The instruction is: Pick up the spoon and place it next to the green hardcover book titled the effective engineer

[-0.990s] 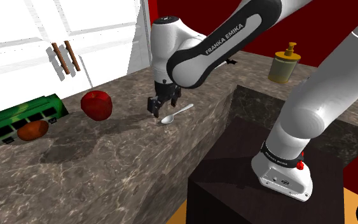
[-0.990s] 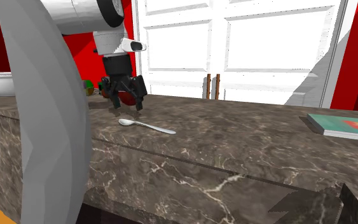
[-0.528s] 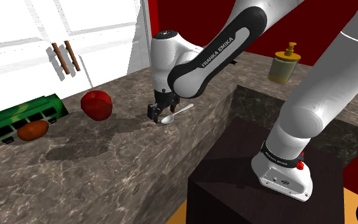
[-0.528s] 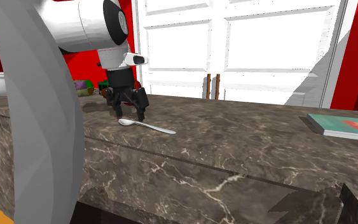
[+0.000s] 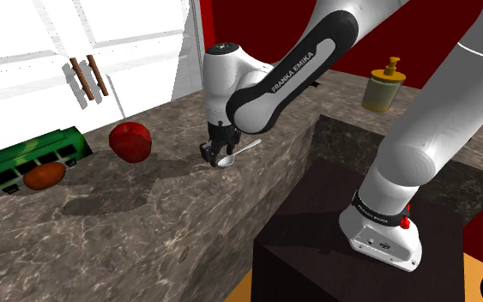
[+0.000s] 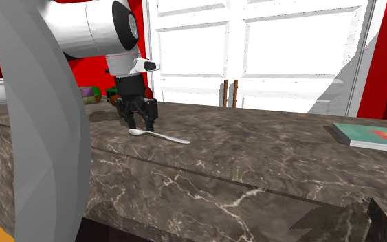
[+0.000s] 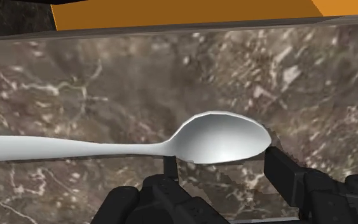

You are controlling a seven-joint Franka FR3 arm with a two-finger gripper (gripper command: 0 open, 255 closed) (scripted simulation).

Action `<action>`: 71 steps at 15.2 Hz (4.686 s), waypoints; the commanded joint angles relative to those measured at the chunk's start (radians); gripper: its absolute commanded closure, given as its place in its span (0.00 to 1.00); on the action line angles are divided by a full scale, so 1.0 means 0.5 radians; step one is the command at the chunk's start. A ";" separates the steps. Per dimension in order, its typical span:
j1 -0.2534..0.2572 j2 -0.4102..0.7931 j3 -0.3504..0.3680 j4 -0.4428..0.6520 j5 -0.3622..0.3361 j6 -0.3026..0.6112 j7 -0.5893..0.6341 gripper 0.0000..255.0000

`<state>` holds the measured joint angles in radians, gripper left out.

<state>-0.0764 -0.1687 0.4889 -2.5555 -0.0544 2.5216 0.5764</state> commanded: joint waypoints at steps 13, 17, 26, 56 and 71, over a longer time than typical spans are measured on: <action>0.023 -0.091 -0.023 0.039 0.069 -0.120 -0.060 1.00; 0.042 -0.171 -0.047 0.086 0.119 -0.241 -0.107 1.00; 0.069 -0.313 -0.095 0.213 0.185 -0.500 -0.179 1.00; -0.486 -0.287 -1.329 0.167 0.022 -0.398 -1.835 1.00; -0.701 0.414 -1.779 0.936 0.337 -0.518 -2.693 1.00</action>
<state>-0.4165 0.0101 -0.3893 -2.1219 0.0968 2.2729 -0.7379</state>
